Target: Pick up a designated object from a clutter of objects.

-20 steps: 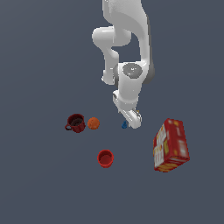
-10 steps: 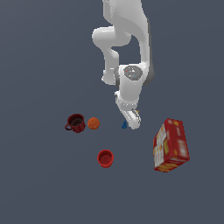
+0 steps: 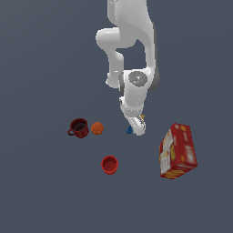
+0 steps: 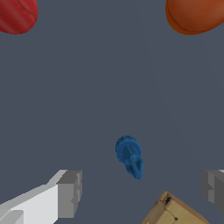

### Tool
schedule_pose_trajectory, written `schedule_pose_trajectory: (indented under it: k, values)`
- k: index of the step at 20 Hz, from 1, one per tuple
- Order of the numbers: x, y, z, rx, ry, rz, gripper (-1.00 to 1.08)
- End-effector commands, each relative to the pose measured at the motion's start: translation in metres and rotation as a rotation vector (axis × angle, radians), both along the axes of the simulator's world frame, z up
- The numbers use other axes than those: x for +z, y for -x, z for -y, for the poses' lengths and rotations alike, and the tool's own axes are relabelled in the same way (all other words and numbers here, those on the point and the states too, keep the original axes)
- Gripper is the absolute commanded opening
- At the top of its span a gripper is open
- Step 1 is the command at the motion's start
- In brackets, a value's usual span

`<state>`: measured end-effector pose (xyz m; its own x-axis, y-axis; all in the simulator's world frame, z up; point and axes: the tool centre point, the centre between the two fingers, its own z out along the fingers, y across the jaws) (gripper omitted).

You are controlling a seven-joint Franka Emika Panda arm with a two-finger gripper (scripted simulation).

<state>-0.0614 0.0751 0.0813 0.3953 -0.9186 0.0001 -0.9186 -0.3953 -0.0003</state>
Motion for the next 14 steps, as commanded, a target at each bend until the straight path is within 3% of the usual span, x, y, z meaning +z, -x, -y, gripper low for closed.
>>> schedule_pose_trajectory:
  k: [1, 12, 13, 14]
  values:
    - [-0.010, 0.001, 0.000, -0.001, 0.000, -0.001, 1.00]
    - [-0.039, 0.001, 0.000, -0.003, 0.000, 0.000, 1.00]
    - [-0.039, 0.001, 0.000, -0.003, 0.000, 0.000, -1.00]
    - [-0.039, 0.001, 0.000, -0.003, 0.000, 0.000, -1.00]
